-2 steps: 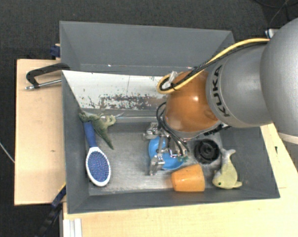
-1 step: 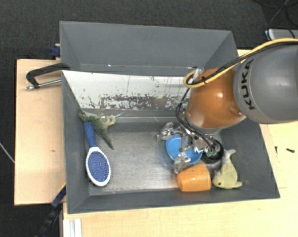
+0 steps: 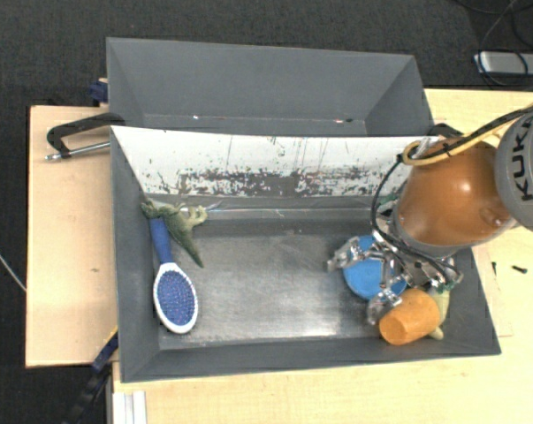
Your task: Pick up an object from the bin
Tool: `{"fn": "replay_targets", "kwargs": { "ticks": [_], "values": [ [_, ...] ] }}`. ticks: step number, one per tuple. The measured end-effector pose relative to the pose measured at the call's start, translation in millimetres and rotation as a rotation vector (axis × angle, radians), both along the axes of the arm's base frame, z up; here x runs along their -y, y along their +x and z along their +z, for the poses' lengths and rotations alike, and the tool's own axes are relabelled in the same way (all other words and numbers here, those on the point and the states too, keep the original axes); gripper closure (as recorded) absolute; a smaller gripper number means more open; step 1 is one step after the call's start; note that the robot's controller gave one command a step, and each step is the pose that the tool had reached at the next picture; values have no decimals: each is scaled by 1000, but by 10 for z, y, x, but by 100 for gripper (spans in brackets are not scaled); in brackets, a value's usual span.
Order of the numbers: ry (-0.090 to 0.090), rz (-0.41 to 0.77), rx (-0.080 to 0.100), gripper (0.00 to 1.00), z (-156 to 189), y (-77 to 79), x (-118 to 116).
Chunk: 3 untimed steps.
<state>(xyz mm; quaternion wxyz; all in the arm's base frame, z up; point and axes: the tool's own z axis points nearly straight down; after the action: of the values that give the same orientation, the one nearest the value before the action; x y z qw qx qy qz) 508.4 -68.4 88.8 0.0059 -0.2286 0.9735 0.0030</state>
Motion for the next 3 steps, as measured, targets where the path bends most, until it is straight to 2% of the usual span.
{"fn": "replay_targets", "kwargs": {
  "ticks": [1, 2, 3],
  "values": [
    [-9, 320, 18, 0, -57, 268, 452],
    [-11, 428, 1, 0, 29, 691, 492],
    [-10, 427, 0, 100, 50, 694, 495]
  ]
}}
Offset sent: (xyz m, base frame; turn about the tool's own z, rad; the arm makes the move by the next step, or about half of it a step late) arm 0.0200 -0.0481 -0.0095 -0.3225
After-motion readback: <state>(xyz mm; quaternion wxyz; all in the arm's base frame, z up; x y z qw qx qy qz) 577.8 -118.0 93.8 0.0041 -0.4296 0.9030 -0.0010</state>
